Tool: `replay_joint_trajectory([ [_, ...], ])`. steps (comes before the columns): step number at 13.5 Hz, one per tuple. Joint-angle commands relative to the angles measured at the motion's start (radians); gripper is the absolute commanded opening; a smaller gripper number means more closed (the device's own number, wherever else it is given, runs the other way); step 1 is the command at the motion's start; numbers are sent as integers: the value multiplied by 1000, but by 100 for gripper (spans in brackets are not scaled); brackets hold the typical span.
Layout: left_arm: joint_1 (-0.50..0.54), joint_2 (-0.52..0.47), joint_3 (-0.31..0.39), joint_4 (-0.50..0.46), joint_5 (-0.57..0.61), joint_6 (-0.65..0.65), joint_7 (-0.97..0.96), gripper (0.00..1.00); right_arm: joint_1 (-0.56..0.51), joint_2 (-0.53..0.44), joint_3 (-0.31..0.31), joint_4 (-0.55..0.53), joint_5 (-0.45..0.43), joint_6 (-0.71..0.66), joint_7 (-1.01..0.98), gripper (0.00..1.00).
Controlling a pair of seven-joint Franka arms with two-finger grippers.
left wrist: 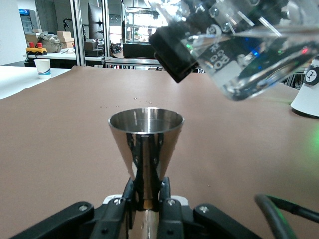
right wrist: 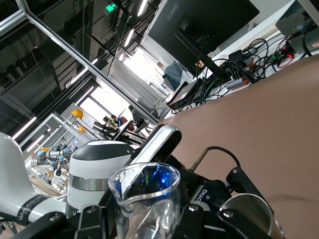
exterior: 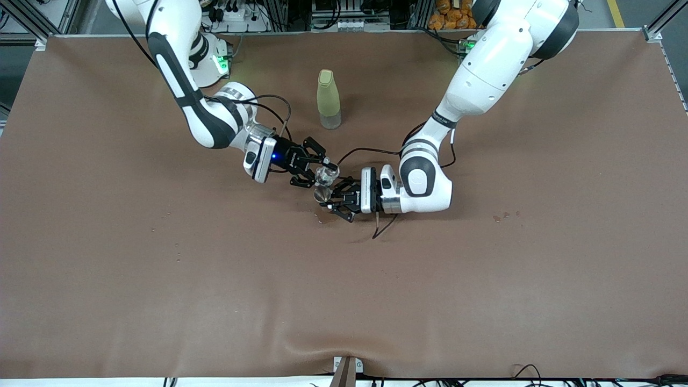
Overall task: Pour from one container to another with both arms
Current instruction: 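Tilt the glass cup over the jigger with the right gripper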
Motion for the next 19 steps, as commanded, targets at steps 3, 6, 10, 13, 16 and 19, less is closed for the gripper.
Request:
replay_joint_trajectory([
  [3, -5, 11, 1, 22, -27, 11, -15, 0, 32, -2, -5, 8, 77, -2, 102, 9],
  [6, -2, 10, 1, 22, -29, 11, -15, 0, 36, 0, -5, 10, 121, 0, 115, 9],
  [10, -2, 11, 1, 22, -27, 11, -15, 0, 58, 3, -7, 13, 209, 1, 145, 9],
  [13, -5, 11, 1, 22, -26, 11, -13, 0, 58, 15, -7, 14, 212, 3, 200, 8],
  [16, -2, 11, 1, 22, -27, 11, -7, 0, 55, 33, -7, 14, 215, 2, 215, 7],
  [19, -1, 11, 1, 22, -26, 11, -5, 0, 56, 42, -7, 22, 215, 2, 272, 6],
])
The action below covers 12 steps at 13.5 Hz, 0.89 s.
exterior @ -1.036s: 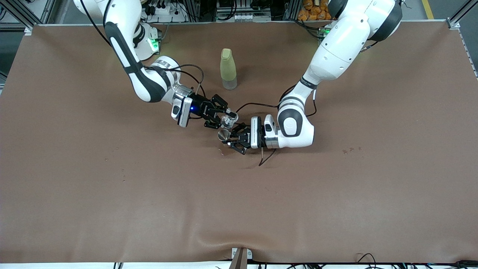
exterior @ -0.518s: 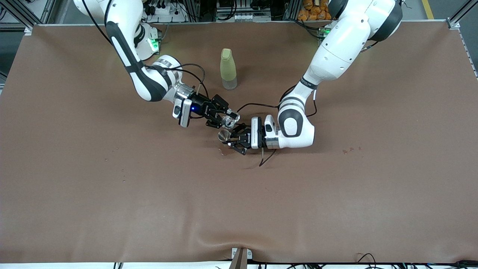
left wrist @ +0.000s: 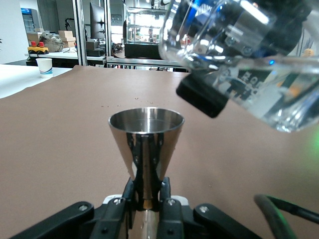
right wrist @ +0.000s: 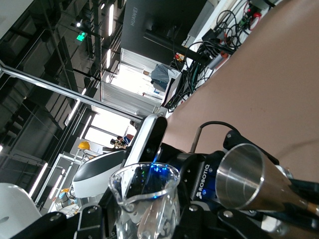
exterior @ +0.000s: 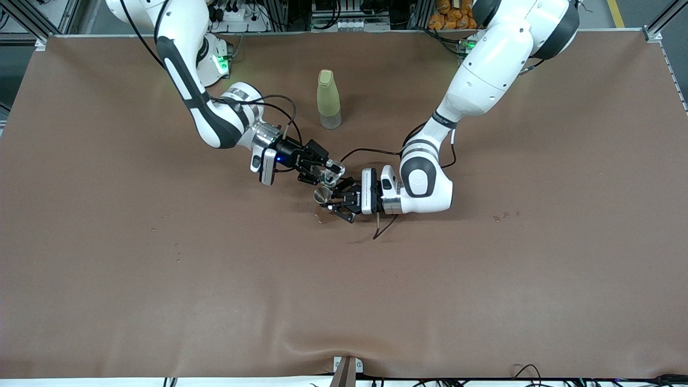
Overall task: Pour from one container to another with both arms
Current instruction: 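Pour the liquid from the glass cup into the jigger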
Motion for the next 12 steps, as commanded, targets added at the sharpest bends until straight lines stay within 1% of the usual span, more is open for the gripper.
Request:
replay_joint_trajectory([
  [1, -3, 12, 1, 21, -26, 11, 8, 0, 24, 23, -6, 24, 136, 2, -9, 6],
  [12, -3, 11, 1, 21, -24, 11, 10, 0, 18, 25, -6, 29, 150, 4, 99, 7],
])
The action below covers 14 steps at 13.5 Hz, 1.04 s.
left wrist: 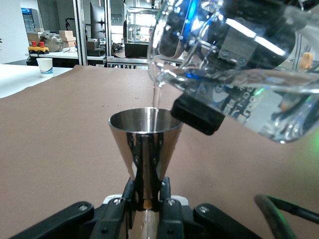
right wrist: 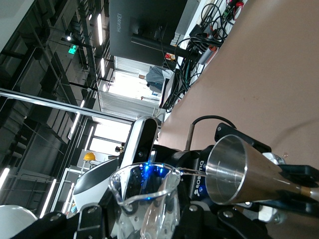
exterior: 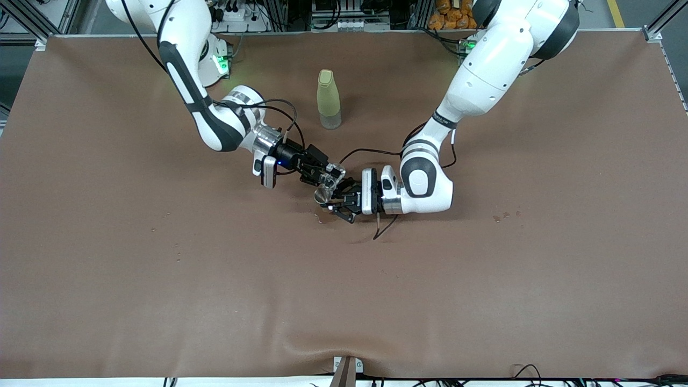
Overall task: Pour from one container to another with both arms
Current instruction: 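Pour the liquid from the glass cup into the jigger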
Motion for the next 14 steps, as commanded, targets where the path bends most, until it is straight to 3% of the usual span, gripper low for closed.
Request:
replay_joint_trajectory([
  [1, -3, 12, 0, 21, -24, 11, 10, 0, 15, 3, -5, 12, 141, 4, -21, 7],
  [14, -3, 12, 0, 21, -23, 11, 7, 0, 10, -3, -6, 15, 143, 5, 77, 5],
])
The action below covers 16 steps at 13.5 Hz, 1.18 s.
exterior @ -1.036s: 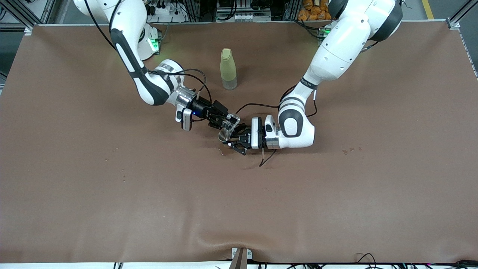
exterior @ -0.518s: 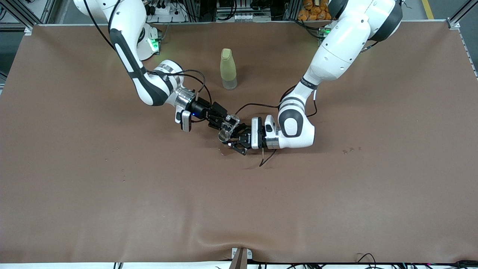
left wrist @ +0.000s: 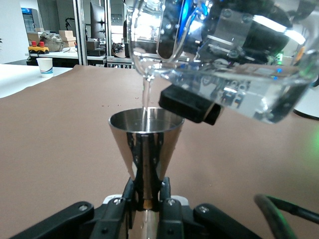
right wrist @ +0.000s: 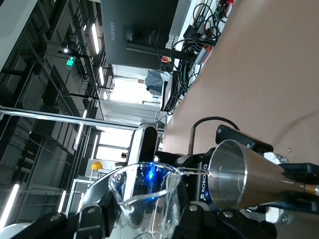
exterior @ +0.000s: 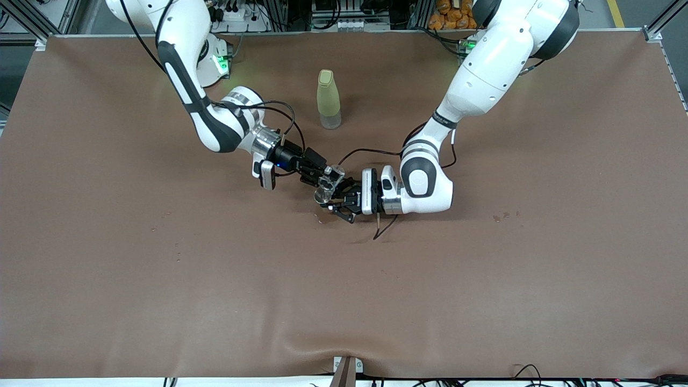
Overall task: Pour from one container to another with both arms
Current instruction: 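Pour the liquid from the glass cup into the jigger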
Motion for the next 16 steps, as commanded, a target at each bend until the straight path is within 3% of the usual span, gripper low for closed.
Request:
replay_joint_trajectory([
  [1, -3, 12, -1, 19, -23, 11, 7, 0, 10, -3, 3, 6, 142, 5, -21, 4],
  [16, -3, 15, -1, 19, -24, 11, 0, 0, -1, -23, 3, -7, 143, 10, 111, 2],
])
